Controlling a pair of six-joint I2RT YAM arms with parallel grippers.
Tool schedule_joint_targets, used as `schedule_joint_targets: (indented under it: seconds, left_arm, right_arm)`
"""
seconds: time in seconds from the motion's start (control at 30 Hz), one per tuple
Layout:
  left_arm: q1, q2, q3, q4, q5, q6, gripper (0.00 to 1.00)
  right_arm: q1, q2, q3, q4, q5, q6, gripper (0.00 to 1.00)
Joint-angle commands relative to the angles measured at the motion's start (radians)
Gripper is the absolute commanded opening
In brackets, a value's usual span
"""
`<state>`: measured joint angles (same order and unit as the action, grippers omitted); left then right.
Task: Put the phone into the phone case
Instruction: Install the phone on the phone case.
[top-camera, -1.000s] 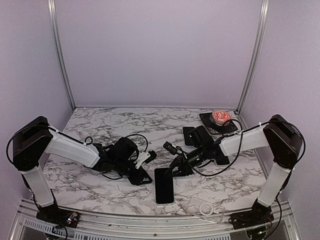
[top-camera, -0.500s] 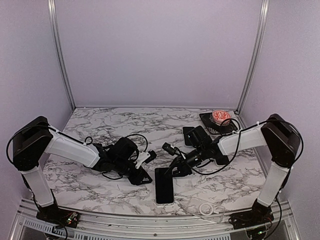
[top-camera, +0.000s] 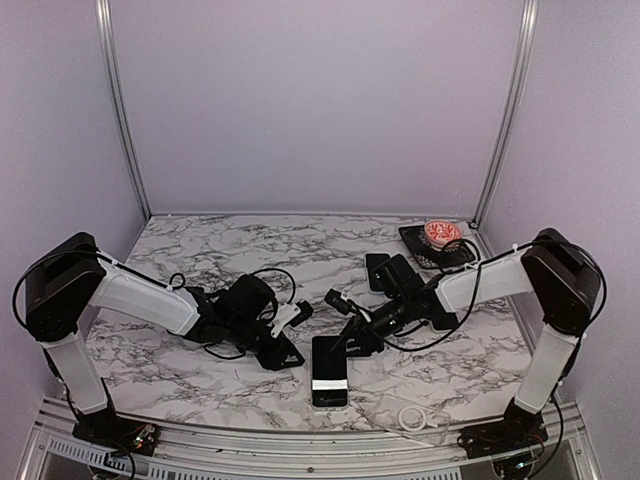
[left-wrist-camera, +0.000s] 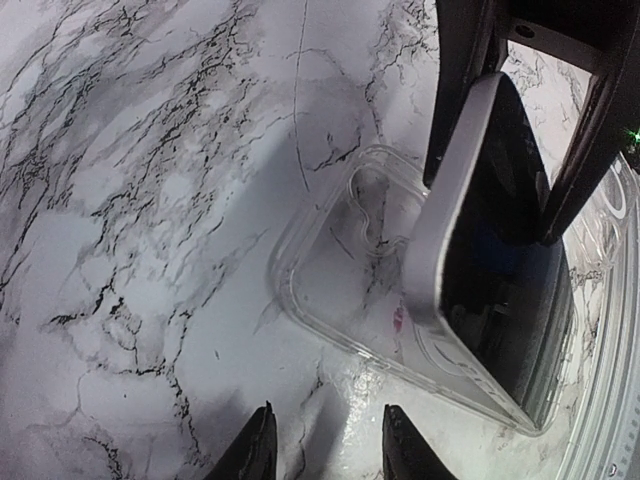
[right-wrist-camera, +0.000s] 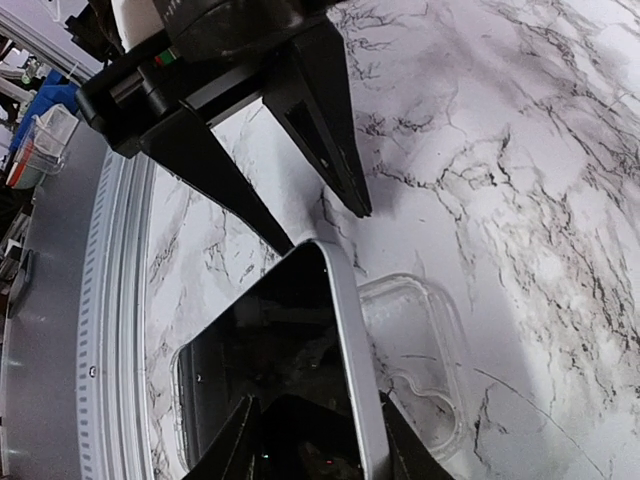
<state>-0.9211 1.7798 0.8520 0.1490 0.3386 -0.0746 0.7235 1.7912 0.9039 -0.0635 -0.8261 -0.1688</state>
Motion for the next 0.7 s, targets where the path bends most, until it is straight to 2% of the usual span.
schedule_joint_targets:
  seconds: [0.0, 0.37, 0.67]
  left_arm:
    - [0.004, 0.001, 0.024, -0.029, -0.003, 0.004, 0.35]
    - [0.004, 0.000, 0.022, -0.031, 0.004, 0.009, 0.35]
    - [0.005, -0.001, 0.020, -0.031, 0.004, 0.010, 0.35]
  right_arm:
    - [0.005, 0.009, -0.001, -0.024, 0.124, -0.054, 0.35]
    - [0.005, 0.002, 0.017, -0.029, 0.154, -0.062, 0.47]
    - [0.006, -0.031, 0.042, -0.035, 0.220, -0.041, 0.50]
